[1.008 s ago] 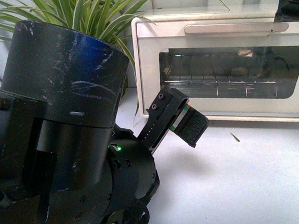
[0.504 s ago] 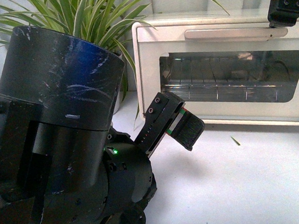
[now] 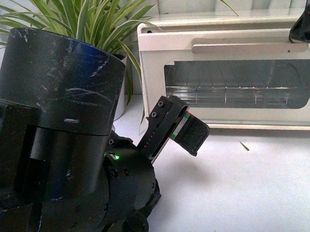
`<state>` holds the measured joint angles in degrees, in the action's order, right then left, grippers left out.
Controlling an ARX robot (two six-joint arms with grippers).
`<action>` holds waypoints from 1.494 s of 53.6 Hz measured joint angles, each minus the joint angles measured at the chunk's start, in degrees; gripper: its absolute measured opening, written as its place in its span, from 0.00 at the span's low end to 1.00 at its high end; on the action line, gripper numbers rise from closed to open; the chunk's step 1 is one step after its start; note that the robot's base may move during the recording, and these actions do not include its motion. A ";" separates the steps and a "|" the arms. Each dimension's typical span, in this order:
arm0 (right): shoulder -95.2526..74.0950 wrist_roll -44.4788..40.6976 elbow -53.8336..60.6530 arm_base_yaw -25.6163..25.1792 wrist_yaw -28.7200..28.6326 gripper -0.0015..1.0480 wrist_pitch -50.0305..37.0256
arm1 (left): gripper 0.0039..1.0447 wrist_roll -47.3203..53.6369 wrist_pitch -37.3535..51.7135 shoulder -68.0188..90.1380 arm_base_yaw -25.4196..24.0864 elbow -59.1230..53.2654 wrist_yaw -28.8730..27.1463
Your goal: Open oven
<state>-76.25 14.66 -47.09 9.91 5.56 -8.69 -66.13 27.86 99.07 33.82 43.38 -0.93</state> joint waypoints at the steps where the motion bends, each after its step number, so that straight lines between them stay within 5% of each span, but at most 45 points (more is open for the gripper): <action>1: 0.46 -0.02 0.83 0.00 -0.26 0.91 -0.44 | 0.94 0.00 0.00 0.00 -0.02 -0.02 0.00; 27: 6.34 -1.16 16.90 3.17 -2.95 0.91 -8.94 | 0.94 -0.02 0.00 -0.15 -0.24 -0.24 -0.13; 48: 15.43 1.11 21.00 3.82 -4.20 0.91 -3.23 | 0.94 1.20 -0.24 -0.22 0.02 -0.35 -0.59; 80: 26.03 5.57 21.44 -2.08 -7.26 0.91 1.09 | 0.94 21.07 -7.26 -1.60 2.40 0.04 -9.81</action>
<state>-50.22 20.23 -25.65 7.84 -1.69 -7.60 -45.06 20.60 97.47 36.23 43.42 -10.74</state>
